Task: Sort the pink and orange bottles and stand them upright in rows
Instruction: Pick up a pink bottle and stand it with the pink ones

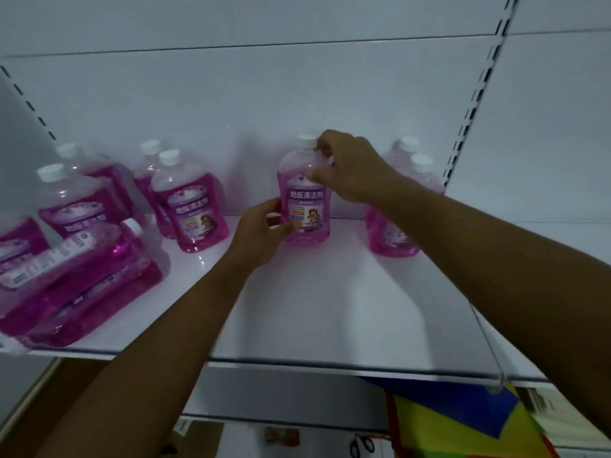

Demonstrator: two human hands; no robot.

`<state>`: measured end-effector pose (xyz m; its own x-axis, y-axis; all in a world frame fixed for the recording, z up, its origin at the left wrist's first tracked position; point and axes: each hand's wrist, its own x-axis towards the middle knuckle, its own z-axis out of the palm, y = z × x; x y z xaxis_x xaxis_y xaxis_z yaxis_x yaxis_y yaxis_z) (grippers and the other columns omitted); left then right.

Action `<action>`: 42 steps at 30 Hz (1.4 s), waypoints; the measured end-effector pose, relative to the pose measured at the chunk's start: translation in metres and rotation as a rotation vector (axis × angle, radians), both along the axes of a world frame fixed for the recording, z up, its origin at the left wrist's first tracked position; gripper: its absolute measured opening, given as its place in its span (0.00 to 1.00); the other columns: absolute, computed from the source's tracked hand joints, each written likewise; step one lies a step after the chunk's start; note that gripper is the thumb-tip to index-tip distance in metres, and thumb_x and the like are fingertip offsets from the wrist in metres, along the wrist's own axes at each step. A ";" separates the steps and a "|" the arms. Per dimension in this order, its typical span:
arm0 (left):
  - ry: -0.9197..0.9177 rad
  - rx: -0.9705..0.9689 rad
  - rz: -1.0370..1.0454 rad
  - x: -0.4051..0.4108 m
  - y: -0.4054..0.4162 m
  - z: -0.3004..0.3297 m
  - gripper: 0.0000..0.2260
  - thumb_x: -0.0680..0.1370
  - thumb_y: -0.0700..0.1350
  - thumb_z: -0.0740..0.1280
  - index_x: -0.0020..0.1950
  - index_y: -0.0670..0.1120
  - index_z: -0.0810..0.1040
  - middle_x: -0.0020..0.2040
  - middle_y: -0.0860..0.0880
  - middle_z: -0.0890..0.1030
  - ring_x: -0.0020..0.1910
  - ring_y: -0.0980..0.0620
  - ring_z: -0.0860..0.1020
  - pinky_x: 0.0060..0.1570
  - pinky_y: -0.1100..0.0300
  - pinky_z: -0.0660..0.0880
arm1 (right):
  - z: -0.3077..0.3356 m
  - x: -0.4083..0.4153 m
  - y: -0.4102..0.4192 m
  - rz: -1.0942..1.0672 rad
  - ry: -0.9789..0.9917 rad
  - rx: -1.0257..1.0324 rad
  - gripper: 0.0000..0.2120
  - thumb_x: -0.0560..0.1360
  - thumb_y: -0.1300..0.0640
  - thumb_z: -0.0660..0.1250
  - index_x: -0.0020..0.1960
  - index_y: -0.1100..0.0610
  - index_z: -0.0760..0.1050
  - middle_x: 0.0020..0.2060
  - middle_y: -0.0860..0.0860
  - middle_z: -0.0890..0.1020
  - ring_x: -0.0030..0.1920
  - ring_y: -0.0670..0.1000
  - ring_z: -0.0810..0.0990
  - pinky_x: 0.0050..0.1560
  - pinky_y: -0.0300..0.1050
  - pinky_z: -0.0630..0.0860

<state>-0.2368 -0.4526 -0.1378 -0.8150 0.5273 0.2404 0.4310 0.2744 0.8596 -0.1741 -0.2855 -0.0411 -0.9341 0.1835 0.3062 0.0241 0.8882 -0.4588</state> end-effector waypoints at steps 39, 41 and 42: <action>0.011 0.105 0.570 -0.004 -0.095 -0.040 0.24 0.71 0.53 0.70 0.66 0.54 0.70 0.59 0.49 0.78 0.59 0.50 0.77 0.57 0.51 0.77 | -0.026 -0.087 -0.106 0.401 0.049 -0.217 0.34 0.75 0.52 0.70 0.76 0.55 0.59 0.71 0.54 0.69 0.69 0.54 0.70 0.70 0.51 0.66; -0.003 0.127 0.543 -0.019 -0.098 -0.045 0.24 0.72 0.50 0.69 0.68 0.54 0.70 0.58 0.49 0.78 0.59 0.50 0.78 0.57 0.48 0.78 | -0.028 -0.095 -0.112 0.422 0.040 -0.243 0.34 0.75 0.53 0.71 0.76 0.54 0.60 0.70 0.53 0.71 0.67 0.53 0.72 0.68 0.48 0.68; -0.018 0.144 0.522 -0.023 -0.097 -0.042 0.25 0.72 0.46 0.69 0.69 0.52 0.69 0.59 0.50 0.79 0.59 0.51 0.78 0.58 0.49 0.78 | -0.028 -0.098 -0.115 0.433 0.046 -0.256 0.33 0.75 0.53 0.71 0.75 0.54 0.61 0.69 0.53 0.73 0.65 0.51 0.74 0.66 0.45 0.70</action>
<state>-0.2600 -0.5498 -0.1803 -0.9644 0.0140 0.2640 0.2540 0.3271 0.9102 -0.2722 -0.4000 -0.0696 -0.9278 -0.1428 0.3446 -0.3467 0.6713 -0.6552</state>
